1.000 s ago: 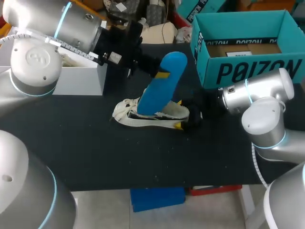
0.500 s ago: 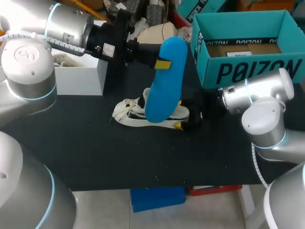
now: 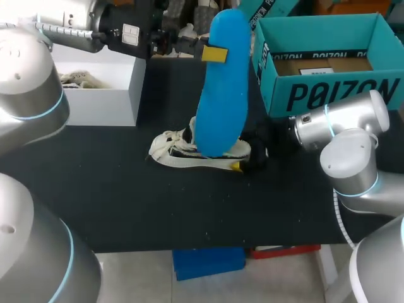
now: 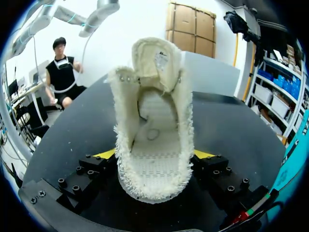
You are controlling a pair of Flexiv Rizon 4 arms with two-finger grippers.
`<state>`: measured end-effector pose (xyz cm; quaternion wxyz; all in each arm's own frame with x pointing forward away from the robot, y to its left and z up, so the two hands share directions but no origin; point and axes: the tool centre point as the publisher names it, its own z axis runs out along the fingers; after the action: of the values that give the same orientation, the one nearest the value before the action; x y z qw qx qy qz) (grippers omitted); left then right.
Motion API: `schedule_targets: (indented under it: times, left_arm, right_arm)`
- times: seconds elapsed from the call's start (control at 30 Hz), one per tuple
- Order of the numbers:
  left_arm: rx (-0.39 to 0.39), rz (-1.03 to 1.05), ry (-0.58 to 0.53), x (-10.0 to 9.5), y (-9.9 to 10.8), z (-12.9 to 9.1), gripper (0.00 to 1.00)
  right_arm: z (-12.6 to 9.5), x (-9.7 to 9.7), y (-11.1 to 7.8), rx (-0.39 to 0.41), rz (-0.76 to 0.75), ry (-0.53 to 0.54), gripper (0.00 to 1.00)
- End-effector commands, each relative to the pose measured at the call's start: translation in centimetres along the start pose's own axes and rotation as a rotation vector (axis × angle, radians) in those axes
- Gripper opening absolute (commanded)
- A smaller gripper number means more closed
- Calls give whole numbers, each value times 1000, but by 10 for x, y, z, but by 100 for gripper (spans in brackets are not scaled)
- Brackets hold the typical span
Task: Take the shoe out of the shoebox, open the shoe tongue, remove and reinsert the insole, then place the shoe into the shoebox
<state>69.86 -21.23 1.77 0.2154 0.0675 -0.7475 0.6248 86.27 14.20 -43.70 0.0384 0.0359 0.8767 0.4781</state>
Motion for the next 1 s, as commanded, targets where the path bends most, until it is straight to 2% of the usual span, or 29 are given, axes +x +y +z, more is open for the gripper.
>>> schedule_targets:
  times: [0.03,0.07,0.13,0.17,0.23,0.37,0.77,0.8,0.83,0.87,1.0]
  left_arm:
    - [24,-7,-29,20,-8,0,0]
    - [53,-28,-20,26,-11,1,0]
    - [45,1,-54,34,-14,1,0]
    - [68,-22,-39,38,-16,1,0]
    - [70,3,-74,43,-19,0,0]
    - [126,-12,-57,49,-23,-3,0]
    - [144,-6,-68,51,-24,-4,0]
    - [144,-6,-68,51,-24,-4,0]
    - [144,-6,-68,51,-24,-4,0]
    - [144,-6,-68,51,-24,-4,0]
    - [144,-6,-68,51,-24,-4,0]
  right_arm:
    - [3,1,-3,2,2,-1,0]
    - [3,1,-3,2,2,-1,0]
    - [3,1,-3,2,2,-1,0]
    - [3,1,-3,2,2,-1,0]
    - [3,1,-3,2,2,-1,0]
    - [3,1,-3,2,2,-1,0]
    - [3,1,-3,2,2,-1,0]
    - [2,1,-3,20,9,-1,2]
    - [1,0,-3,36,14,3,40]
    - [1,-1,-3,55,18,1,100]
    - [-6,-5,-4,134,23,8,100]
